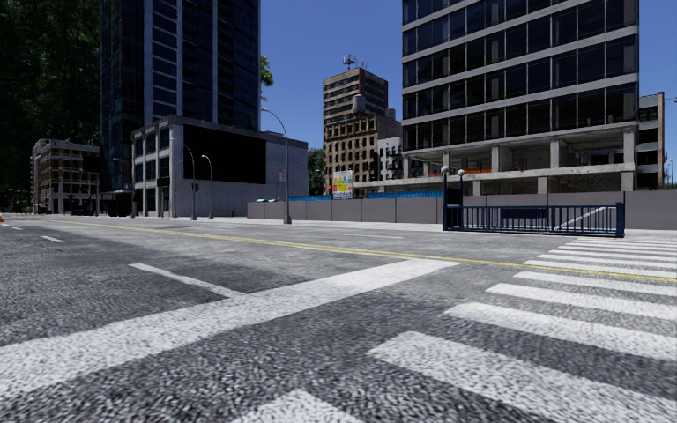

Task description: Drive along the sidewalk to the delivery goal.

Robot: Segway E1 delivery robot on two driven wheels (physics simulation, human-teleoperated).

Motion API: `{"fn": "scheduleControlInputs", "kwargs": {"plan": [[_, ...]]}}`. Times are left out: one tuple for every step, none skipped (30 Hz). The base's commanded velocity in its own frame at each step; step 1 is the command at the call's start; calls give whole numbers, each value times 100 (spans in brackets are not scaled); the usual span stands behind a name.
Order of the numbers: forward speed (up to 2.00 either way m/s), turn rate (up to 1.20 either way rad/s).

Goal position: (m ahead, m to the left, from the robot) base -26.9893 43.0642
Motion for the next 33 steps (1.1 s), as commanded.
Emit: {"fn": "scheduleControlInputs", "kwargs": {"plan": [[0, 0], [0, 0], [0, 0], [0, 0], [0, 0], [0, 0], [0, 0], [0, 0], [0, 0], [0, 0], [0, 0], [0, 0], [0, 0], [0, 0], [0, 0], [0, 0], [0, 0], [0, 0], [0, 0], [0, 0], [0, 0], [0, 0], [0, 0], [0, 0], [0, 0], [0, 0], [0, 0], [0, 0], [0, 0], [0, 0], [0, 49], [0, 49], [0, 65]]}}
